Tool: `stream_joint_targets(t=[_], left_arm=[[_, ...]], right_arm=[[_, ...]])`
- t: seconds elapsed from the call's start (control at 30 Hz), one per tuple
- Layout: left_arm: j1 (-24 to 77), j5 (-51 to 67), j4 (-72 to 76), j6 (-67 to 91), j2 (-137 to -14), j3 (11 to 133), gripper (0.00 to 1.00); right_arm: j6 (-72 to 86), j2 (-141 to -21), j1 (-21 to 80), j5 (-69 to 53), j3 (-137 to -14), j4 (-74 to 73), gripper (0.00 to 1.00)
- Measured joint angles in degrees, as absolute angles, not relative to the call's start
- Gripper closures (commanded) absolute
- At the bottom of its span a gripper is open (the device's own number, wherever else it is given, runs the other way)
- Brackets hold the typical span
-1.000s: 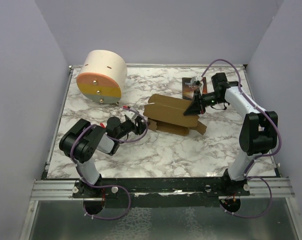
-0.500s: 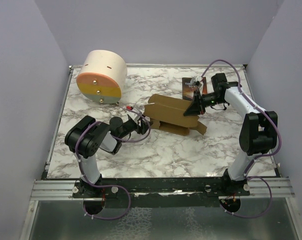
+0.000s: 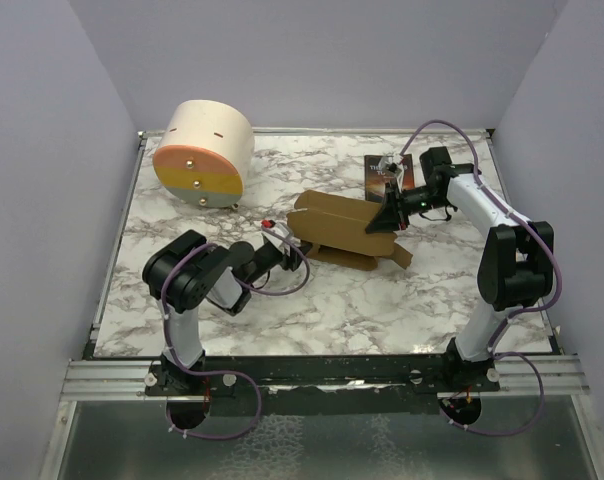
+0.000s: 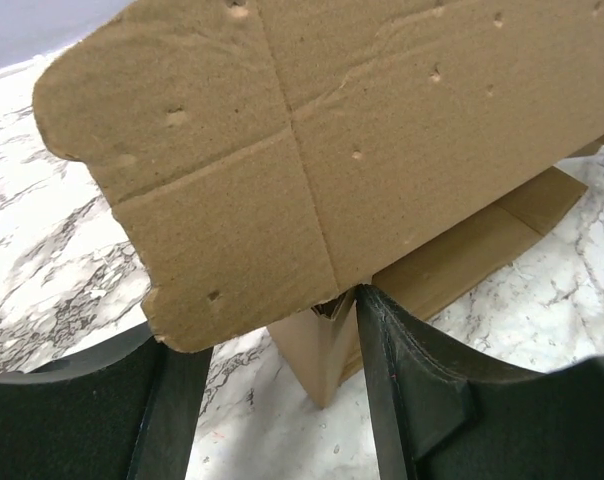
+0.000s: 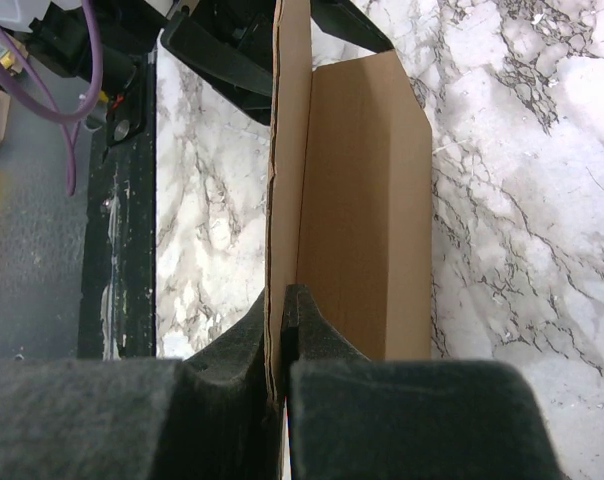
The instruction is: Fold the paper box
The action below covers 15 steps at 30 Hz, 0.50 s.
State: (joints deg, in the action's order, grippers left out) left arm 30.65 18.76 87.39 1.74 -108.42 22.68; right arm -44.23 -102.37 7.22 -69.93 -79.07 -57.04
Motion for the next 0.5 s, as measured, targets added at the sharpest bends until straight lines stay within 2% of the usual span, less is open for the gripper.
stream_joint_targets(t=[0.5], left_arm=[[37.9, 0.2, 87.9, 0.5, -113.5, 22.7, 0.55]], right_arm=[[-44.2, -102.4, 7.6, -69.9, -78.9, -57.0, 0.99]])
